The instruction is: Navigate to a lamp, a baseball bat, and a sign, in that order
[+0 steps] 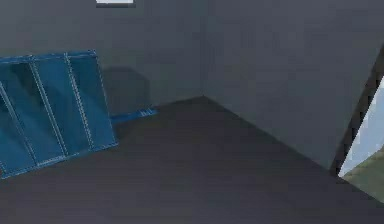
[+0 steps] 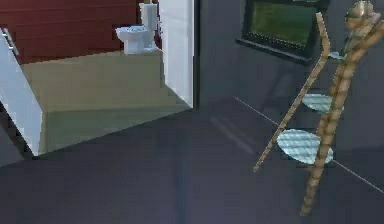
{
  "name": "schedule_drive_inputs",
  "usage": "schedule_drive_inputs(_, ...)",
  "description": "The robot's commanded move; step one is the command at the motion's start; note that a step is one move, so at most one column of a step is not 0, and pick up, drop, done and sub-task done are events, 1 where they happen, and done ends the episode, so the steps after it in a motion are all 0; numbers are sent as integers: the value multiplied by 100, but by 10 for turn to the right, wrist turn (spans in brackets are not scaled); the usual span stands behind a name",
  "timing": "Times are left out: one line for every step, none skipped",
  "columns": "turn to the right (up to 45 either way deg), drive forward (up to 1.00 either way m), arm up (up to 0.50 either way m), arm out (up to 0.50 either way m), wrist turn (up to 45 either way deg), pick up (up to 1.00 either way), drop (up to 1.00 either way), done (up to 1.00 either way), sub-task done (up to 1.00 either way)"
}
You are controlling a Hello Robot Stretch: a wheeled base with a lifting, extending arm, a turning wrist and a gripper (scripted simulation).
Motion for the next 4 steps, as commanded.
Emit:
schedule_drive_inputs(450, 0, 0, 0, 0, 0, 0, 0, 0)
schedule_drive_inputs(450, 0, 0, 0, 0, 0, 0, 0, 0)
schedule_drive_inputs(450, 0, 0, 0, 0, 0, 0, 0, 0)
schedule_drive_inputs(120, 0, 0, 0, 0, 0, 0, 0, 0)
